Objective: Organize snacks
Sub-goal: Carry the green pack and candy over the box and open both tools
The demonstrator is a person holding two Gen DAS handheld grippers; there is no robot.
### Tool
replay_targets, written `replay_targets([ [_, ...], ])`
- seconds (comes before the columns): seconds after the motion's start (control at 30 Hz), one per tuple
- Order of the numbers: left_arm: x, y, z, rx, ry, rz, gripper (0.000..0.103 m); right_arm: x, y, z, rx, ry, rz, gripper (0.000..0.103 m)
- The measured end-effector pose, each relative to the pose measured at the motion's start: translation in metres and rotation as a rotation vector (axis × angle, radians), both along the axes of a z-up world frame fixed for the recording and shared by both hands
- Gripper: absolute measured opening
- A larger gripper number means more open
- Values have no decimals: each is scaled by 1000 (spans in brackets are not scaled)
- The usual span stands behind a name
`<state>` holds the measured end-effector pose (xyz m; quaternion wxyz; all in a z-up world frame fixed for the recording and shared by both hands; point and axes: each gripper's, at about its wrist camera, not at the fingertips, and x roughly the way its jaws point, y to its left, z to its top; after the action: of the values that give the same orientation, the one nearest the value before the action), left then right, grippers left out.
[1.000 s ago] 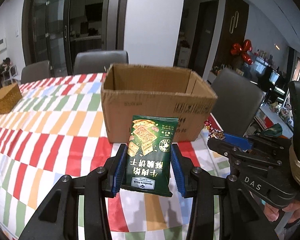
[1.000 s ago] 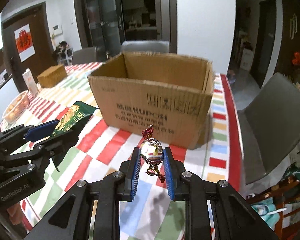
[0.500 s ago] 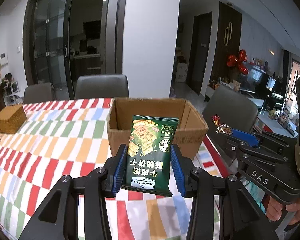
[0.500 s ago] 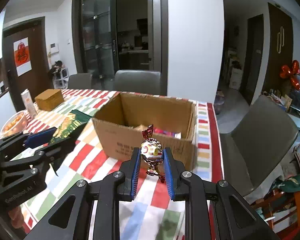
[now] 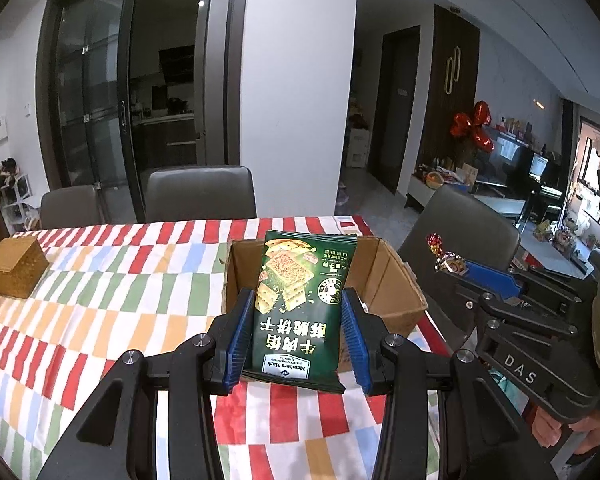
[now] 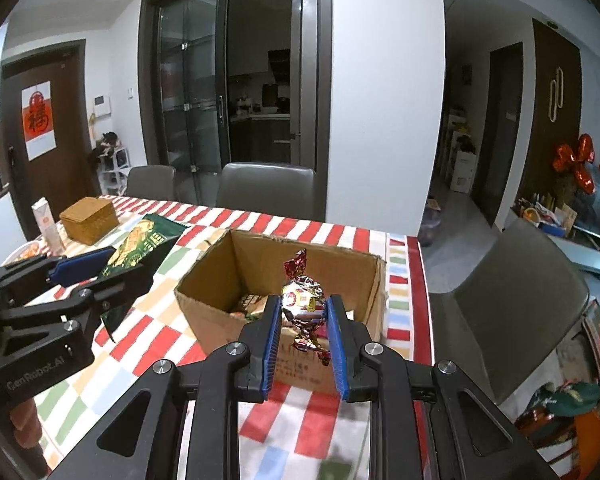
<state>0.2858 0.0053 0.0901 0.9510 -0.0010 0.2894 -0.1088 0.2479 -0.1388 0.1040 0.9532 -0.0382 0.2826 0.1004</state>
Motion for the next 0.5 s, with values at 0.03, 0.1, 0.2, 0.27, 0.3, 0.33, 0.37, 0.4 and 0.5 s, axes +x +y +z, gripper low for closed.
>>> replay_targets([
  [0.03, 4, 0, 0, 0, 5, -3, 43, 6, 0, 0, -1, 10, -1, 24],
  [0.1, 15, 1, 0, 4, 19, -10, 43, 15, 0, -1, -6, 21, -12, 24],
  [0.2, 28, 0, -3, 15, 35, -17, 43, 31, -2, -2, -11, 42, -26, 24],
  [0.27, 38, -1, -4, 26, 46, -18, 43, 40, -3, -3, -14, 55, -36, 24],
  [0.3, 43, -1, -5, 28, 51, -20, 43, 44, -3, -4, -15, 63, -38, 24],
  [0.33, 50, -2, -5, 29, 62, -24, 43, 49, -3, -5, -15, 72, -41, 24],
  [0.37, 54, -3, -7, 30, 70, -26, 43, 54, -3, -6, -12, 80, -45, 24],
  [0.4, 59, -3, -8, 32, 78, -25, 43, 58, -2, -7, -13, 87, -46, 24],
  [0.5, 76, -5, -15, 37, 110, -27, 43, 72, -1, -11, -14, 111, -46, 24],
])
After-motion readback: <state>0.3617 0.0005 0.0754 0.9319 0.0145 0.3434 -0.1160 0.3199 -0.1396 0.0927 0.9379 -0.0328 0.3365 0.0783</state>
